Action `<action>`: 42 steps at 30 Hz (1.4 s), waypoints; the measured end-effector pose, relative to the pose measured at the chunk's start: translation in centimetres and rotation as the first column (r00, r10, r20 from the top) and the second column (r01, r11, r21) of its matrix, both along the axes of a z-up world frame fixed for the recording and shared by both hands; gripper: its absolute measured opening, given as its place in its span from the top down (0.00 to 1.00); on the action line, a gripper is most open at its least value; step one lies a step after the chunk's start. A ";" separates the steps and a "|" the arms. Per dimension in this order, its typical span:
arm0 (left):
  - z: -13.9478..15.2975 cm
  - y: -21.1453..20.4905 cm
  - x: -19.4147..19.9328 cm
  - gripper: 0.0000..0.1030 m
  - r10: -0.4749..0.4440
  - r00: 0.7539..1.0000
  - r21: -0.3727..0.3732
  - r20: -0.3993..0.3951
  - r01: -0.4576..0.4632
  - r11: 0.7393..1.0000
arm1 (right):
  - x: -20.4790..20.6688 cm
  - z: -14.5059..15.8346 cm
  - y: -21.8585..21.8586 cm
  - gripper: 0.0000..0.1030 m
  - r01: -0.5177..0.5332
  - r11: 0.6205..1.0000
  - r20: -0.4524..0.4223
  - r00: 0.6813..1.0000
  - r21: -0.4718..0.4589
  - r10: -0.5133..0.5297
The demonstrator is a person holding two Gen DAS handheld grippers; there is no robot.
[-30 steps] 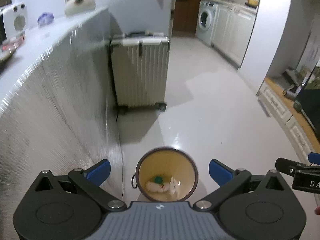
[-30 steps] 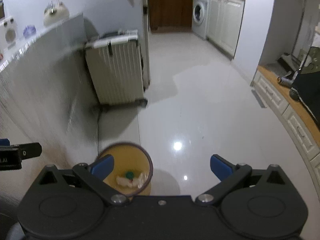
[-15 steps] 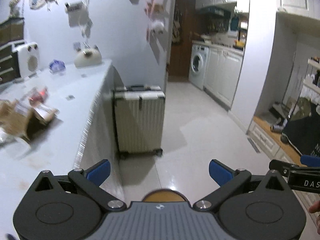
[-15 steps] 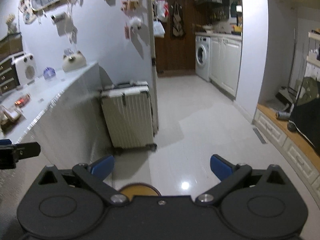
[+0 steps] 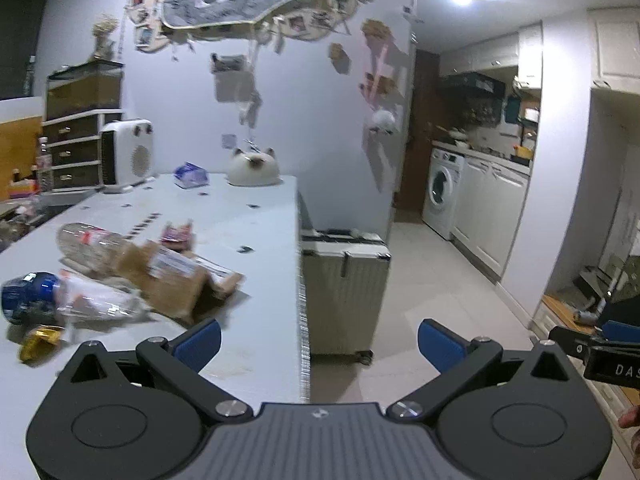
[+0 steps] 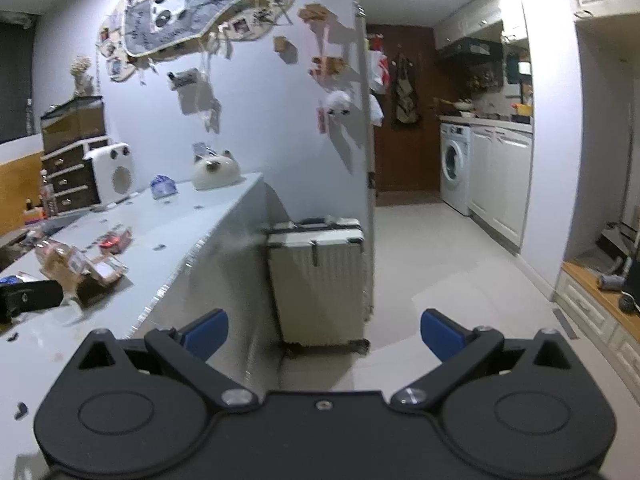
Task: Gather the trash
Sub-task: 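Lift both open tools away from the bin back toward the table, then grasp the brown cardboard box with the right tool while the left tool approaches the gold wrapper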
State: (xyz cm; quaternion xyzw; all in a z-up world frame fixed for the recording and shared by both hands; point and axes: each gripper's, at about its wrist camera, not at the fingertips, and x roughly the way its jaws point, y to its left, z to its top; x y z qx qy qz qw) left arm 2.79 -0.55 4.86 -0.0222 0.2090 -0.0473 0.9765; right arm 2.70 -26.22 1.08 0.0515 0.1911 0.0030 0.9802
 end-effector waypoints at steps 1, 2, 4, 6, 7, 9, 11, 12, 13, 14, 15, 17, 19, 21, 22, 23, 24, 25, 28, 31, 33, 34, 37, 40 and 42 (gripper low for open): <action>0.2 0.7 -0.2 0.00 0.006 1.000 -0.003 0.008 -0.006 1.000 | 0.2 0.1 0.7 0.00 -0.016 1.000 0.016 1.000 0.003 0.016; 0.3 1.5 -0.3 0.00 0.010 1.000 -0.007 0.020 -0.010 1.000 | 0.4 0.2 1.3 0.00 -0.033 0.999 0.028 0.999 0.009 0.033; 0.4 3.1 -0.7 0.00 0.019 0.999 -0.011 0.035 -0.019 1.000 | 0.7 0.2 2.6 0.00 -0.058 0.998 0.034 0.998 0.020 0.057; 0.4 4.8 -0.9 0.00 0.043 0.998 -0.006 0.040 -0.043 0.999 | 1.0 0.2 3.9 0.00 -0.080 0.996 0.039 0.996 0.030 0.078; 0.3 5.7 -0.9 0.00 0.060 0.998 -0.003 0.037 -0.060 0.998 | 1.4 0.2 4.7 0.00 -0.093 0.995 0.039 0.995 0.037 0.092; 0.0 7.7 -0.6 0.00 0.092 0.995 -0.006 0.023 -0.092 0.996 | 1.9 -0.1 6.0 0.00 -0.116 0.992 0.039 0.993 0.051 0.114; -0.3 9.9 -0.2 0.00 0.125 0.992 -0.014 0.006 -0.125 0.992 | 2.5 -0.2 7.5 0.00 -0.147 0.987 0.040 0.989 0.072 0.144; -0.5 11.0 -0.1 0.00 0.145 0.989 -0.017 0.000 -0.145 0.989 | 3.0 -0.3 8.3 0.00 -0.163 0.983 0.036 0.986 0.081 0.161; -0.8 11.9 0.1 0.00 0.161 0.987 -0.019 -0.006 -0.162 0.987 | 3.1 -0.5 8.9 0.00 -0.179 0.980 0.033 0.984 0.087 0.177; -1.1 12.9 0.2 0.00 0.186 0.983 -0.019 -0.014 -0.186 0.982 | 3.6 -0.6 9.7 0.00 -0.203 0.975 0.026 0.979 0.091 0.202; -1.5 13.9 0.3 0.00 0.210 0.977 -0.020 -0.022 -0.211 0.977 | 4.1 -0.7 10.5 0.00 -0.225 0.970 0.017 0.974 0.092 0.224; -2.1 15.7 0.5 0.00 0.249 0.968 -0.028 -0.041 -0.250 0.968 | 4.9 -0.8 12.0 0.00 -0.259 0.963 0.010 0.966 0.080 0.259; -2.9 17.4 0.8 0.00 0.288 0.956 -0.034 -0.065 -0.290 0.956 | 5.4 -0.9 13.5 0.00 -0.286 0.956 0.004 0.958 0.068 0.286; -3.5 18.8 1.0 0.00 0.325 0.942 -0.026 -0.084 -0.328 0.944 | 6.3 -1.0 15.0 0.00 -0.318 0.946 -0.001 0.948 0.063 0.319; -3.8 19.4 1.1 0.00 0.338 0.937 -0.025 -0.093 -0.341 0.940 | 6.8 -1.2 15.7 0.00 -0.334 0.940 -0.001 0.942 0.060 0.335; -4.1 20.1 1.1 0.00 0.348 0.932 -0.028 -0.102 -0.352 0.935 | 7.3 -1.3 16.3 0.00 -0.348 0.936 0.000 0.937 0.056 0.349; -4.3 20.7 1.2 0.00 0.356 0.928 -0.031 -0.111 -0.362 0.932 | 7.9 -1.4 16.9 0.00 -0.359 0.932 0.005 0.933 0.051 0.359; -4.6 21.1 1.3 0.00 0.363 0.925 -0.032 -0.116 -0.368 0.929 | 8.5 -1.5 17.5 0.00 -0.365 0.930 0.012 0.931 0.043 0.365; -5.2 22.4 1.5 0.00 0.381 0.915 -0.034 -0.132 -0.388 0.921 | 10.2 -1.3 19.2 0.00 -0.387 0.922 0.042 0.921 0.018 0.386; -5.7 23.6 2.0 0.00 0.392 0.908 -0.036 -0.147 -0.401 0.915 | 11.9 -0.8 21.1 0.00 -0.448 0.894 0.053 0.892 -0.016 0.449; -5.9 24.3 2.4 0.00 0.400 0.903 -0.039 -0.157 -0.410 0.911 | 13.0 -0.3 22.5 0.00 -0.501 0.865 0.063 0.862 -0.038 0.502; -6.0 24.5 2.6 0.00 0.402 0.902 -0.044 -0.158 -0.413 0.910 | 13.7 -0.1 23.3 0.00 -0.522 0.852 0.066 0.849 -0.047 0.524; -6.3 25.3 3.0 0.00 0.408 0.899 -0.065 -0.163 -0.422 0.904 | 15.7 0.3 25.5 0.09 -0.566 0.820 0.040 0.820 -0.085 0.570; -6.4 25.7 3.4 0.00 0.405 0.900 -0.080 -0.160 -0.421 0.904 | 17.9 0.0 27.5 0.15 -0.625 0.773 0.004 0.777 -0.110 0.629; -6.3 25.9 3.9 0.00 0.394 0.908 -0.073 -0.145 -0.407 0.911 | 19.1 -0.6 28.4 0.15 -0.654 0.749 -0.040 0.755 -0.110 0.654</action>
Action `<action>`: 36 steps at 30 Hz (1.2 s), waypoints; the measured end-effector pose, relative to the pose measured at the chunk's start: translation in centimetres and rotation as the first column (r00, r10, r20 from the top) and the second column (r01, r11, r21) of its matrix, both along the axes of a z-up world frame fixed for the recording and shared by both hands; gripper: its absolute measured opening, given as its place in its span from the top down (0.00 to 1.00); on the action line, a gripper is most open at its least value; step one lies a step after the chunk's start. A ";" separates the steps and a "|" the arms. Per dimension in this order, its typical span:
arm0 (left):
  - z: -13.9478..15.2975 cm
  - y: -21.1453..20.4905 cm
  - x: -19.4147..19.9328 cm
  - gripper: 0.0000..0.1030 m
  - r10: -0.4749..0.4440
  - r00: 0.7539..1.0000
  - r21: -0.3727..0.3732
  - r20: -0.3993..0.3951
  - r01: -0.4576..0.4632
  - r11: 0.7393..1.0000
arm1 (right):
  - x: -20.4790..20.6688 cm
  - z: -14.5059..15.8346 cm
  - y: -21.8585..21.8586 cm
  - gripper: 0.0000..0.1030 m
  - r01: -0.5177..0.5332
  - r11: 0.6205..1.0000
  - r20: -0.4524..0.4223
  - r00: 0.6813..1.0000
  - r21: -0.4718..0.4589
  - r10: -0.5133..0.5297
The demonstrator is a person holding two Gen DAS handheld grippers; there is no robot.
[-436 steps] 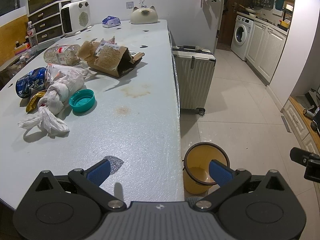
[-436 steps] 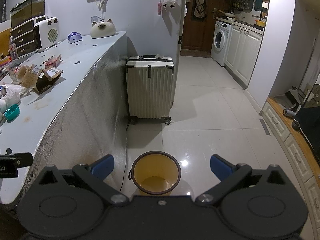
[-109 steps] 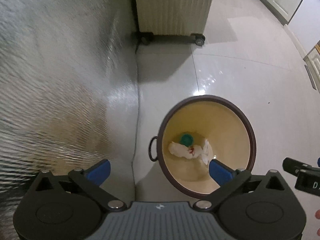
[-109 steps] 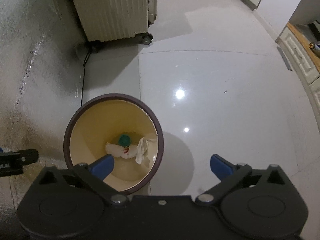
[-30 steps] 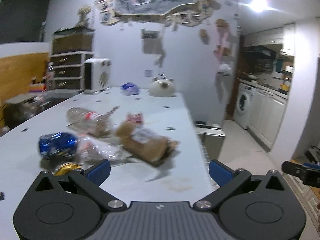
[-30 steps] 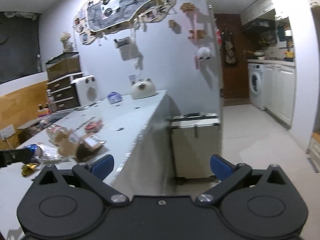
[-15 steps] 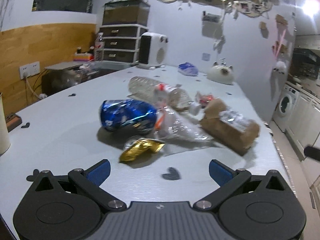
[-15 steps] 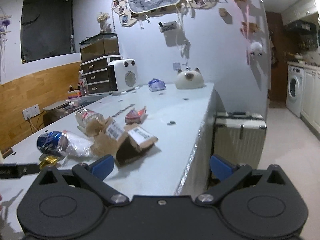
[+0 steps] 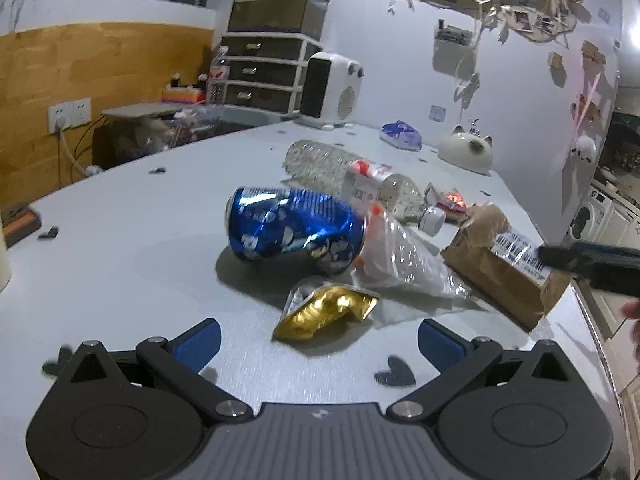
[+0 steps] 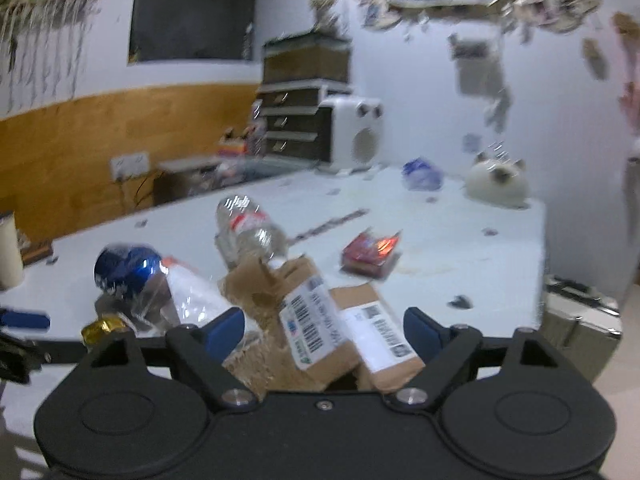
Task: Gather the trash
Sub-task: 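Grasp the brown cardboard box with the right tool while the left tool approaches the gold wrapper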
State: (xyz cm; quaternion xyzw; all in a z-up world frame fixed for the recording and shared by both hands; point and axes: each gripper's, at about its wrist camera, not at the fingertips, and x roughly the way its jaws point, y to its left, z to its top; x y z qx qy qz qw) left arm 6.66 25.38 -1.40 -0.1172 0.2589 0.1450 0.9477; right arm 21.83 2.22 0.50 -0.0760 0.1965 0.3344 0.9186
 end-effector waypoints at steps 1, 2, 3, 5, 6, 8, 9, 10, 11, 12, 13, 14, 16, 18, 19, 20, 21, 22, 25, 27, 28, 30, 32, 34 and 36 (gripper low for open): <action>0.0 0.0 0.4 0.00 -0.010 1.000 0.016 -0.001 0.010 1.000 | 0.7 -0.5 0.6 0.16 -0.013 1.000 -0.031 0.999 -0.022 0.012; 0.0 0.1 0.9 0.01 -0.021 1.000 0.032 -0.009 0.021 0.999 | 1.0 -0.9 0.9 0.17 -0.025 0.999 -0.050 0.998 -0.031 0.023; -0.1 0.1 1.3 0.02 -0.035 0.999 0.043 -0.019 0.036 0.998 | 1.0 -1.3 1.1 0.19 -0.038 0.999 -0.059 0.998 -0.036 0.036; -0.4 0.3 2.2 0.07 -0.075 0.996 0.053 -0.041 0.077 0.996 | 0.7 -2.0 1.5 0.21 -0.065 0.996 -0.061 0.996 -0.053 0.061; -0.5 0.5 2.7 0.11 -0.092 0.994 0.051 -0.053 0.095 0.994 | 0.4 -2.3 1.8 0.24 -0.069 0.995 -0.051 0.997 -0.071 0.066; -0.8 0.7 3.5 0.14 -0.115 0.991 0.036 -0.070 0.118 0.992 | -0.2 -2.8 2.3 0.32 -0.060 0.992 -0.020 0.998 -0.115 0.058; -1.0 0.9 3.9 0.15 -0.121 0.990 0.027 -0.078 0.124 0.992 | -0.3 -2.8 2.5 0.40 -0.049 0.990 -0.009 0.999 -0.132 0.049; -1.1 0.9 4.1 0.19 -0.125 0.988 0.022 -0.087 0.127 0.992 | -0.6 -2.8 2.5 0.45 -0.036 0.989 0.001 0.999 -0.146 0.037; -1.1 0.7 4.1 0.23 -0.122 0.989 0.034 -0.089 0.126 0.991 | -0.8 -2.8 2.4 0.48 -0.033 0.988 0.001 0.999 -0.150 0.034; -1.0 0.6 4.0 0.26 -0.127 0.988 0.035 -0.092 0.131 0.991 | -1.0 -2.6 2.2 0.49 -0.037 0.989 -0.006 0.999 -0.145 0.036; -0.9 0.3 3.8 0.31 -0.135 0.987 0.034 -0.089 0.138 0.990 | -1.3 -2.6 2.0 0.50 -0.041 0.989 -0.012 0.999 -0.141 0.039; -0.9 0.0 3.6 0.34 -0.143 0.986 0.033 -0.086 0.146 0.989 | -1.7 -2.5 1.8 0.50 -0.041 0.989 -0.012 0.999 -0.142 0.040; -1.0 -0.7 3.1 0.39 -0.159 0.983 0.036 -0.090 0.162 0.986 | -2.4 -2.4 1.4 0.52 -0.036 0.989 -0.020 0.999 -0.141 0.034; -1.2 -1.6 2.4 0.45 -0.169 0.982 0.044 -0.089 0.173 0.984 | -3.3 -2.4 0.8 0.53 -0.029 0.991 -0.033 0.999 -0.129 0.025; -1.2 -2.0 2.1 0.47 -0.173 0.981 0.044 -0.087 0.177 0.983 | -3.8 -2.4 0.5 0.53 -0.024 0.992 -0.040 0.999 -0.122 0.020; -1.2 -2.4 1.7 0.52 -0.178 0.980 0.042 -0.083 0.182 0.982 | -4.2 -2.4 0.1 0.53 -0.017 0.993 -0.048 0.999 -0.114 0.012; -1.2 -2.8 1.3 0.56 -0.185 0.980 0.037 -0.079 0.188 0.981 | -4.6 -2.3 -0.2 0.54 -0.011 0.994 -0.055 0.998 -0.108 0.005; -1.1 -3.1 1.0 0.62 -0.189 0.979 0.035 -0.076 0.192 0.981 | -5.0 -2.3 -0.6 0.54 -0.003 0.995 -0.061 0.998 -0.102 -0.003; -1.0 -4.2 0.3 0.69 -0.203 0.976 0.044 -0.073 0.207 0.977 | -6.4 -2.2 -1.7 0.54 0.019 0.996 -0.076 0.997 -0.084 -0.025; -0.7 -4.6 0.1 0.64 -0.202 0.977 0.052 -0.063 0.205 0.977 | -7.2 -2.1 -2.4 0.55 0.031 0.997 -0.082 0.996 -0.070 -0.037; -0.6 -4.7 0.0 0.59 -0.197 0.979 0.049 -0.057 0.200 0.979 | -7.6 -2.1 -2.7 0.55 0.036 0.997 -0.088 0.995 -0.061 -0.041; -0.4 -4.6 0.2 0.36 -0.172 0.984 0.047 -0.051 0.174 0.984 | -8.2 -2.0 -3.3 0.55 0.042 0.998 -0.095 0.994 -0.045 -0.047; -0.1 -4.5 0.6 0.35 -0.144 0.988 0.054 -0.050 0.147 0.988 | -8.6 -2.0 -3.5 0.55 0.048 0.998 -0.102 0.993 -0.035 -0.052; 0.3 -4.3 1.4 0.35 -0.136 0.990 0.049 -0.047 0.138 0.989 | -8.8 -2.1 -3.5 0.56 0.054 0.998 -0.110 0.992 -0.029 -0.057; 0.4 -4.2 2.4 0.35 -0.127 0.990 0.062 -0.055 0.131 0.989 | -8.9 -2.2 -3.5 0.56 0.061 0.998 -0.116 0.991 -0.030 -0.064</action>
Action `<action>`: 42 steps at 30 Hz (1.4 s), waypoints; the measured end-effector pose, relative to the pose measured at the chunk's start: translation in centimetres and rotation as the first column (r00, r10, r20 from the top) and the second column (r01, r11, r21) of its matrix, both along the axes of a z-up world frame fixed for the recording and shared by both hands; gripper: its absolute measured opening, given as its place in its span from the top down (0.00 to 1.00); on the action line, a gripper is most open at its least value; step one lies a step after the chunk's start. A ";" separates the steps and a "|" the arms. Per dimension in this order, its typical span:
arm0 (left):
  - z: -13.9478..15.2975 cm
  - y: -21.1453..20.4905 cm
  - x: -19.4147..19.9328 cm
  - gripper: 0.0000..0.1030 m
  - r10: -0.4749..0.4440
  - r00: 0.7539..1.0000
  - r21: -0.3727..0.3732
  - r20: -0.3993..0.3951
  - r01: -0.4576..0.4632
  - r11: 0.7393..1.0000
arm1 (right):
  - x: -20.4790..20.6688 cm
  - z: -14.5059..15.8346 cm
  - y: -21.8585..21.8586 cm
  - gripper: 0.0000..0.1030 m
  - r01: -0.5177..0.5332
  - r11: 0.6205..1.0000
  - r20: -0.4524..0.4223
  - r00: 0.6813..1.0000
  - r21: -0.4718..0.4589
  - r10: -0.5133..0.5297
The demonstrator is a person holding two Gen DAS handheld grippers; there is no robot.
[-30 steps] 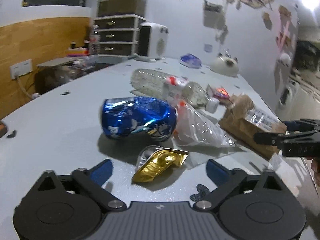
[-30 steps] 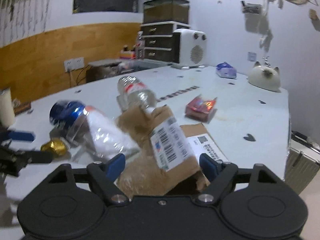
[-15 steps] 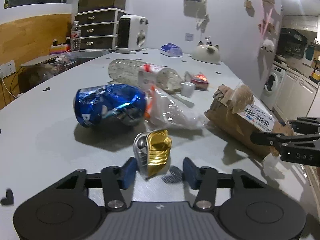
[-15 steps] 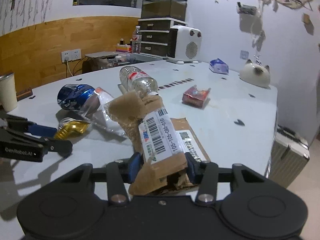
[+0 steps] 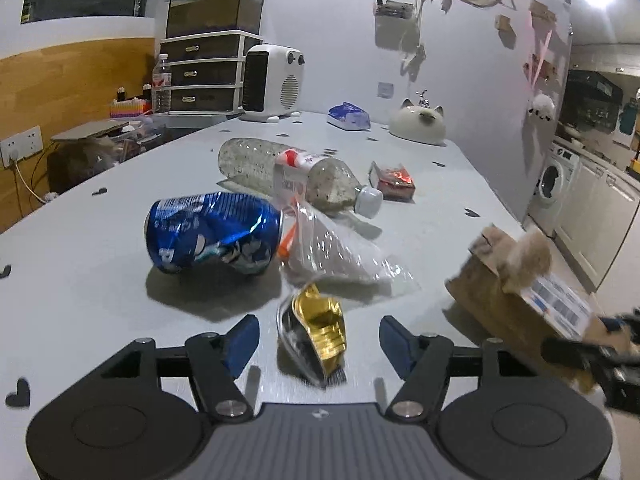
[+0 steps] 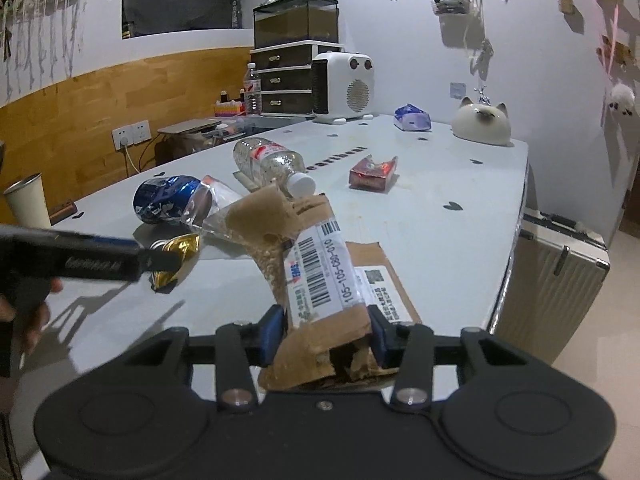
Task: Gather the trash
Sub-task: 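Grasp the brown cardboard box with the right tool while the left tool approaches the gold wrapper, then grasp the gold wrapper with the left tool while the right tool lifts the cardboard box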
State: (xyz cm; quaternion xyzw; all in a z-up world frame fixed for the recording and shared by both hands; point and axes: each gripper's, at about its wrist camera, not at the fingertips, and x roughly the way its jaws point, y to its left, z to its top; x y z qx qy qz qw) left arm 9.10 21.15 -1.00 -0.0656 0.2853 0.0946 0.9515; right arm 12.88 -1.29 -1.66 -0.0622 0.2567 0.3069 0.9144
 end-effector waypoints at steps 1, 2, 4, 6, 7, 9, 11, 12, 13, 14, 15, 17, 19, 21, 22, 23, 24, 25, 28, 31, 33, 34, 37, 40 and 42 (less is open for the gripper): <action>-0.1 0.0 0.5 0.35 0.005 1.000 0.010 -0.008 -0.005 1.000 | -0.1 0.0 0.0 0.56 0.003 1.000 -0.002 1.000 0.000 -0.003; -0.2 0.0 1.0 0.35 0.011 1.000 0.019 -0.018 -0.010 1.000 | -0.2 -0.1 0.1 0.57 0.007 1.000 -0.003 1.000 -0.002 -0.007; -0.6 0.1 1.8 0.35 0.022 0.999 0.030 -0.038 -0.021 0.999 | -0.4 -0.1 0.1 0.57 0.009 1.000 0.000 1.000 -0.008 -0.009; -1.0 0.2 2.3 0.36 0.036 0.998 0.034 -0.051 -0.035 0.999 | -0.6 -0.1 0.1 0.57 -0.003 1.000 0.000 1.000 -0.011 0.003; -1.2 0.2 2.4 0.37 0.043 0.998 0.032 -0.054 -0.041 0.999 | -0.6 -0.2 0.1 0.57 -0.007 1.000 -0.001 1.000 -0.012 0.007; -1.5 0.2 2.4 0.49 0.052 0.997 0.037 -0.055 -0.050 0.998 | -0.6 -0.2 0.1 0.58 -0.009 1.000 -0.002 1.000 -0.013 0.009; -1.5 0.0 2.0 0.58 0.057 0.997 0.048 -0.054 -0.054 0.997 | -0.8 -0.3 0.0 0.58 -0.007 1.000 -0.002 1.000 -0.014 0.007; -1.4 -0.1 1.8 0.58 0.050 0.997 0.040 -0.053 -0.048 0.998 | -0.8 -0.3 0.1 0.58 -0.005 1.000 -0.002 1.000 -0.015 0.004; -1.4 -0.1 1.6 0.58 0.045 0.998 0.035 -0.051 -0.044 0.998 | -0.8 -0.3 0.2 0.58 0.000 1.000 -0.001 1.000 -0.015 0.000; -1.4 -0.2 1.4 0.59 0.043 0.998 0.034 -0.048 -0.042 0.999 | -0.9 -0.3 0.2 0.58 0.004 1.000 0.001 1.000 -0.017 -0.004; -1.3 -0.3 1.1 0.59 0.045 0.998 0.037 -0.043 -0.043 0.998 | -1.0 -0.4 0.3 0.58 0.006 1.000 0.005 1.000 -0.019 -0.006; -1.2 -0.5 0.6 0.59 0.045 0.998 0.035 -0.035 -0.044 0.998 | -1.1 -0.4 0.4 0.59 0.005 1.000 0.012 1.000 -0.023 -0.005; -1.0 -0.7 -0.1 0.59 0.044 0.999 0.025 -0.020 -0.043 0.999 | -1.3 -0.3 0.4 0.59 0.006 1.000 0.010 1.000 -0.024 -0.006; -0.8 -1.0 -0.9 0.59 0.042 0.999 0.017 -0.007 -0.042 0.999 | -1.5 -0.3 0.3 0.60 0.005 1.000 0.006 1.000 -0.021 -0.005; -0.7 -1.2 -1.2 0.59 0.039 0.999 0.014 -0.001 -0.039 0.999 | -1.6 -0.2 0.2 0.60 0.007 1.000 0.006 1.000 -0.020 -0.007; -0.6 -1.4 -1.6 0.59 0.035 0.999 0.014 0.004 -0.036 0.999 | -1.8 -0.2 0.1 0.61 0.009 1.000 0.007 1.000 -0.017 -0.009; -0.4 -1.8 -2.0 0.59 0.032 0.999 0.014 0.010 -0.032 0.999 | -1.9 -0.1 -0.1 0.61 0.010 1.000 0.007 1.000 -0.015 -0.010; -0.4 -2.0 -2.4 0.59 0.029 0.999 0.014 0.014 -0.029 0.999 | -2.1 0.0 -0.3 0.61 0.014 1.000 0.007 1.000 -0.009 -0.014; 0.0 -2.8 -3.4 0.59 0.016 0.999 0.008 0.030 -0.016 1.000 | -2.5 0.4 -0.8 0.61 0.033 0.999 0.009 0.999 0.003 -0.033; 0.5 -3.8 -4.3 0.59 0.002 0.999 0.014 0.046 -0.003 1.000 | -2.8 0.6 -1.4 0.61 0.049 0.999 0.008 0.999 0.011 -0.049; 1.0 -4.5 -4.8 0.59 -0.012 0.998 0.020 0.058 0.011 1.000 | -3.2 0.8 -1.8 0.61 0.062 0.998 0.014 0.998 0.013 -0.062; 1.1 -4.7 -5.0 0.59 -0.018 0.998 0.023 0.063 0.017 1.000 | -3.4 0.9 -1.9 0.61 0.067 0.998 0.017 0.998 0.014 -0.068; 1.8 -5.6 -5.7 0.59 -0.036 0.997 0.034 0.075 0.034 0.999 | -4.2 1.2 -2.5 0.61 0.082 0.996 0.027 0.996 0.019 -0.082; 2.3 -6.6 -6.4 0.59 -0.049 0.995 0.041 0.083 0.045 0.998 | -4.9 1.6 -3.2 0.61 0.096 0.995 0.039 0.994 0.023 -0.097; 2.6 -7.2 -6.7 0.59 -0.058 0.994 0.045 0.091 0.054 0.998 | -5.4 2.0 -3.9 0.61 0.108 0.994 0.047 0.993 0.032 -0.110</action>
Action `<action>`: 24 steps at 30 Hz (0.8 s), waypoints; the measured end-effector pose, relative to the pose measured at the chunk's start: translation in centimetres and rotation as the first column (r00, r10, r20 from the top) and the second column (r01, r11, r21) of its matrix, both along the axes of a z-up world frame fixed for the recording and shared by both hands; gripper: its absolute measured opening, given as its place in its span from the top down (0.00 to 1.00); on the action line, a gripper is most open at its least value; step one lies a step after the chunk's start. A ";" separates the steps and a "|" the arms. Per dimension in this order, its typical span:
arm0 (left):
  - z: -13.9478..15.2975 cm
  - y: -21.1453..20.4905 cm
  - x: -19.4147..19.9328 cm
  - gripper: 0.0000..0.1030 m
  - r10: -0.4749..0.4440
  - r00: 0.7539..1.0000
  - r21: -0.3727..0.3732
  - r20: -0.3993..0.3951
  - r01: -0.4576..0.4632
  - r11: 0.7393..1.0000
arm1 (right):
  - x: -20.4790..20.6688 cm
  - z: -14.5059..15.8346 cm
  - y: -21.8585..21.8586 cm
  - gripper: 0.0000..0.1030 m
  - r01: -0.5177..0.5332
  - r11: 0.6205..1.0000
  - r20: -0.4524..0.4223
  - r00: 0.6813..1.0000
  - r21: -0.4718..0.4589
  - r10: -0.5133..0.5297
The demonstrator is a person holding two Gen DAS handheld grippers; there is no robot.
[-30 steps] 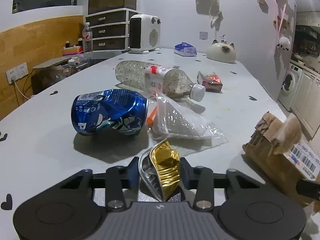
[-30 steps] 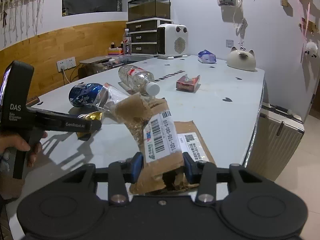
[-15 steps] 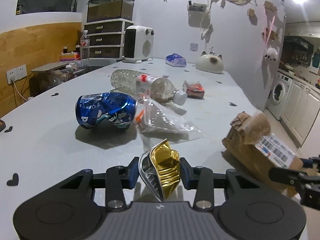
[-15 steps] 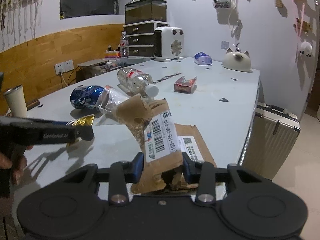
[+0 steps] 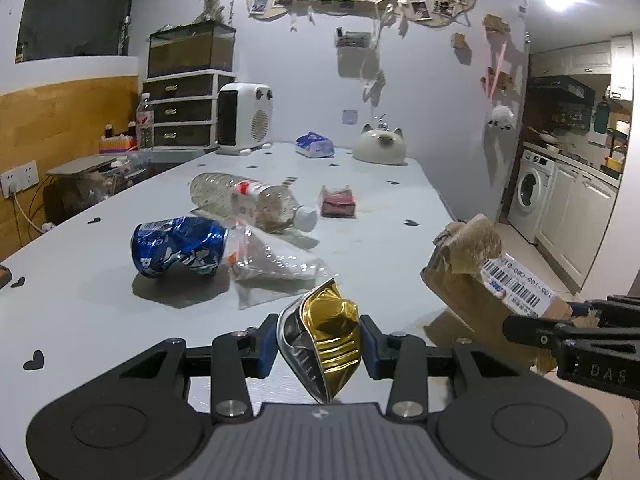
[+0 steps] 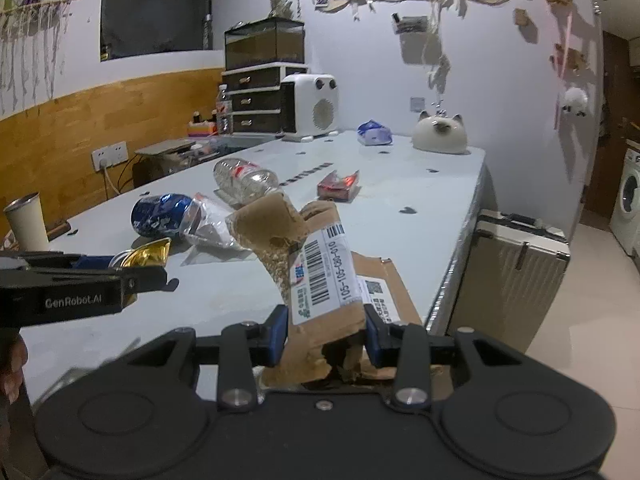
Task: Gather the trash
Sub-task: 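Grasp the gold wrapper with the left tool while the right tool lifts the cardboard box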
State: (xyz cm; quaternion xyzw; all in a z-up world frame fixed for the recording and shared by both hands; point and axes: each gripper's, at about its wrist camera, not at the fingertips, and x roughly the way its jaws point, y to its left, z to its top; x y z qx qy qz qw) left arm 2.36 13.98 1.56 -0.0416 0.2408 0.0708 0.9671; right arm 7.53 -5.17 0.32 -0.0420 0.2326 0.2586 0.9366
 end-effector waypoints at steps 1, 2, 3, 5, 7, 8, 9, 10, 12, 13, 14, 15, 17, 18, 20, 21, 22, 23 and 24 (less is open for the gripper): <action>0.1 -0.3 -0.1 0.59 -0.004 1.000 0.003 0.003 0.004 1.000 | -0.2 0.2 -0.3 0.61 0.006 1.000 0.004 1.000 0.005 -0.006; 0.3 -0.7 -0.3 0.59 -0.010 1.000 0.008 0.006 0.010 1.000 | -0.4 0.3 -0.7 0.61 0.013 1.000 0.009 1.000 0.008 -0.013; 0.5 -1.1 -0.4 0.59 -0.017 1.000 0.012 0.009 0.017 1.000 | -0.6 0.4 -1.0 0.61 0.019 1.000 0.013 1.000 0.010 -0.019; 0.8 -1.8 -0.6 0.59 -0.031 0.999 0.016 0.016 0.031 0.999 | -1.0 0.6 -1.9 0.61 0.037 0.999 0.023 0.999 0.015 -0.038; 1.0 -2.6 -0.8 0.59 -0.049 0.999 0.018 0.023 0.048 0.999 | -1.3 0.7 -2.8 0.61 0.059 0.998 0.028 0.998 0.020 -0.059; 1.0 -3.1 -0.9 0.59 -0.057 0.998 0.020 0.026 0.057 0.998 | -1.5 0.8 -3.3 0.61 0.068 0.997 0.032 0.997 0.020 -0.069; 1.2 -3.6 -1.0 0.59 -0.067 0.997 0.022 0.029 0.066 0.998 | -1.7 0.9 -3.7 0.61 0.077 0.997 0.036 0.996 0.021 -0.078; 1.2 -4.0 -1.1 0.59 -0.075 0.997 0.023 0.032 0.074 0.997 | -1.9 1.0 -4.2 0.61 0.088 0.996 0.041 0.995 0.022 -0.088; 1.4 -4.9 -1.2 0.59 -0.092 0.995 0.024 0.040 0.091 0.996 | -2.3 1.2 -5.1 0.61 0.104 0.994 0.048 0.993 0.025 -0.105; 1.5 -5.3 -1.3 0.59 -0.100 0.994 0.024 0.045 0.099 0.995 | -2.5 1.3 -5.6 0.61 0.115 0.993 0.052 0.992 0.028 -0.116; 1.6 -5.7 -1.4 0.59 -0.109 0.993 0.025 0.049 0.108 0.994 | -2.7 1.4 -6.2 0.61 0.125 0.992 0.055 0.990 0.030 -0.127; 1.7 -6.3 -1.4 0.59 -0.119 0.991 0.025 0.053 0.118 0.993 | -2.8 1.5 -6.7 0.61 0.135 0.990 0.057 0.989 0.032 -0.136; 1.9 -7.3 -1.4 0.59 -0.136 0.989 0.024 0.058 0.135 0.991 | -3.1 1.6 -7.7 0.61 0.155 0.987 0.061 0.986 0.036 -0.157; 2.0 -8.0 -1.3 0.59 -0.148 0.987 0.026 0.060 0.147 0.989 | -3.2 1.6 -8.2 0.61 0.164 0.986 0.062 0.984 0.037 -0.166; 2.0 -9.3 -1.2 0.59 -0.171 0.983 0.029 0.062 0.170 0.985 | -3.5 1.5 -9.4 0.61 0.187 0.982 0.063 0.980 0.037 -0.189; 2.0 -10.0 -1.1 0.59 -0.183 0.981 0.031 0.062 0.182 0.983 | -3.7 1.4 -10.1 0.61 0.199 0.979 0.063 0.978 0.037 -0.201; 1.9 -10.8 -1.0 0.59 -0.201 0.978 0.032 0.062 0.200 0.979 | -3.8 1.3 -10.7 0.61 0.212 0.977 0.060 0.975 0.036 -0.214; 1.9 -11.5 -0.9 0.59 -0.216 0.974 0.032 0.061 0.215 0.976 | -4.1 1.1 -11.5 0.61 0.225 0.974 0.057 0.972 0.036 -0.226; 1.8 -12.3 -0.8 0.59 -0.233 0.971 0.032 0.059 0.232 0.972 | -4.2 1.0 -12.2 0.61 0.238 0.970 0.054 0.969 0.036 -0.240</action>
